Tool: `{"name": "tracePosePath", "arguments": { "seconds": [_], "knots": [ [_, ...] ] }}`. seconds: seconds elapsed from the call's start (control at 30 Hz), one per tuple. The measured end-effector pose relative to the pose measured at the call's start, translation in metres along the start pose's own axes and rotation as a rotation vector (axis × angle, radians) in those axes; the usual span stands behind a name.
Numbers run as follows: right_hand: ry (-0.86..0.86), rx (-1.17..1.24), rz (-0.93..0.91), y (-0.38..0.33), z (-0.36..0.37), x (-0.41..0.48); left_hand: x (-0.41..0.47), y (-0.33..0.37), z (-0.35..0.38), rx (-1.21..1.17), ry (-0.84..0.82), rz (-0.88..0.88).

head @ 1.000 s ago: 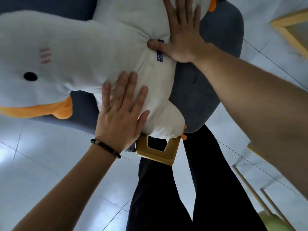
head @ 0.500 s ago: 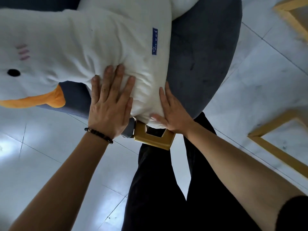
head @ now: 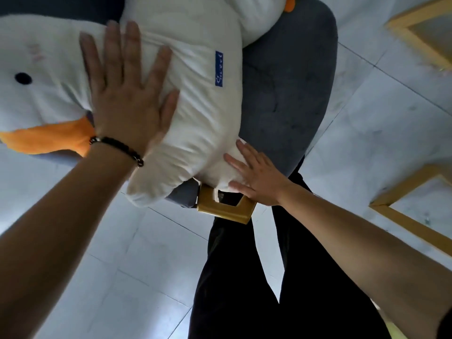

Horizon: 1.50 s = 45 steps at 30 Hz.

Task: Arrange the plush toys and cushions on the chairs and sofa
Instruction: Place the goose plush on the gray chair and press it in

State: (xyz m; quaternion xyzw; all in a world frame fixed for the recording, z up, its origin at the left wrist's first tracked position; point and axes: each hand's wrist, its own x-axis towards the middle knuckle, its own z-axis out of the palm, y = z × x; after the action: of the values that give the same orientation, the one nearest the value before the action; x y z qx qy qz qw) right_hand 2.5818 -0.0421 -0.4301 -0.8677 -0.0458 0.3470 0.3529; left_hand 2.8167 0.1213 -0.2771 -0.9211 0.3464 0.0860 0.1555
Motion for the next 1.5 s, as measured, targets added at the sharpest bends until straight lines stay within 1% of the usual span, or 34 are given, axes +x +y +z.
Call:
{"name": "tracePosePath", "arguments": {
  "seconds": [0.03, 0.07, 0.13, 0.2, 0.23, 0.27, 0.3, 0.33, 0.37, 0.4, 0.43, 0.47, 0.5, 0.53, 0.6, 0.7, 0.73, 0.8, 0.9, 1.0, 1.07, 1.17, 1.2, 1.27, 1.33, 1.37, 1.43, 1.5],
  "knots": [
    [0.030, 0.042, 0.008, -0.001, -0.008, 0.005, -0.004, 0.008, 0.001, -0.007, 0.003, 0.013],
    [0.124, 0.086, -0.003, -0.003, -0.019, 0.010, -0.007, 0.016, 0.002, -0.018, 0.004, 0.020],
    [0.443, 0.096, -0.041, -0.003, -0.047, 0.029, -0.010, 0.023, 0.002, -0.024, -0.001, -0.010],
    [0.778, 0.079, -0.008, 0.001, -0.086, 0.061, -0.007, 0.024, 0.003, -0.015, 0.003, -0.049],
    [0.909, 0.060, 0.021, 0.001, -0.109, 0.080, -0.005, 0.024, 0.004, -0.015, 0.010, -0.053],
    [0.986, 0.026, 0.048, 0.000, -0.133, 0.098, -0.004, 0.025, 0.005, -0.019, 0.016, -0.055],
    [0.970, -0.016, 0.076, 0.002, -0.154, 0.115, -0.003, 0.026, 0.006, -0.023, 0.025, -0.054],
    [0.865, -0.071, 0.106, 0.004, -0.173, 0.128, -0.003, 0.025, 0.007, -0.021, 0.033, -0.051],
    [0.718, -0.136, 0.129, 0.008, -0.189, 0.137, -0.005, 0.023, 0.007, -0.017, 0.038, -0.048],
    [0.583, -0.177, 0.146, 0.016, -0.202, 0.142, -0.005, 0.020, 0.007, -0.013, 0.035, -0.041],
    [0.484, -0.191, 0.163, 0.025, -0.211, 0.143, -0.005, 0.017, 0.006, -0.009, 0.028, -0.035],
    [0.429, -0.191, 0.174, 0.032, -0.216, 0.144, -0.005, 0.017, 0.003, -0.003, 0.019, -0.035],
    [0.410, -0.181, 0.182, 0.034, -0.218, 0.144, -0.004, 0.017, 0.000, -0.001, 0.010, -0.044],
    [0.416, -0.162, 0.190, 0.032, -0.216, 0.143, -0.001, 0.020, -0.006, -0.005, 0.003, -0.061],
    [0.505, -0.046, 0.188, 0.019, -0.206, 0.138, 0.012, 0.028, -0.018, 0.004, 0.011, -0.043],
    [0.699, 0.203, 0.099, -0.009, -0.173, 0.123, 0.053, 0.031, -0.029, 0.078, 0.080, 0.103],
    [0.725, 0.257, 0.061, -0.019, -0.159, 0.116, 0.072, 0.025, -0.029, 0.116, 0.081, 0.132],
    [0.664, 0.304, 0.010, -0.036, -0.123, 0.101, 0.106, 0.003, -0.025, 0.174, 0.047, 0.124],
    [0.546, 0.270, -0.014, -0.045, -0.080, 0.080, 0.129, -0.029, -0.021, 0.110, -0.064, 0.130],
    [0.500, 0.281, 0.041, -0.045, -0.070, 0.064, 0.117, -0.026, -0.036, 0.041, -0.055, 0.145],
    [0.544, 0.307, 0.074, -0.051, -0.071, 0.055, 0.094, -0.016, -0.053, 0.030, -0.008, 0.133],
    [0.677, 0.261, 0.012, -0.067, -0.071, 0.051, 0.041, -0.011, -0.064, 0.051, 0.075, 0.120],
    [0.683, 0.226, -0.014, -0.071, -0.069, 0.053, 0.023, -0.015, -0.060, 0.056, 0.078, 0.087],
    [0.627, 0.136, -0.044, -0.074, -0.060, 0.061, -0.007, -0.028, -0.046, 0.084, 0.015, -0.015],
    [0.579, 0.051, -0.058, -0.072, -0.048, 0.067, -0.019, -0.039, -0.032, 0.122, -0.044, -0.061],
    [0.577, 0.031, -0.054, -0.071, -0.043, 0.067, -0.019, -0.039, -0.027, 0.130, -0.041, -0.071],
    [0.579, 0.040, -0.037, -0.067, -0.037, 0.062, -0.015, -0.027, -0.024, 0.112, 0.043, -0.092],
    [0.521, 0.050, -0.023, -0.060, -0.026, 0.046, -0.017, -0.003, -0.026, 0.048, 0.199, -0.074]
  ]
}}
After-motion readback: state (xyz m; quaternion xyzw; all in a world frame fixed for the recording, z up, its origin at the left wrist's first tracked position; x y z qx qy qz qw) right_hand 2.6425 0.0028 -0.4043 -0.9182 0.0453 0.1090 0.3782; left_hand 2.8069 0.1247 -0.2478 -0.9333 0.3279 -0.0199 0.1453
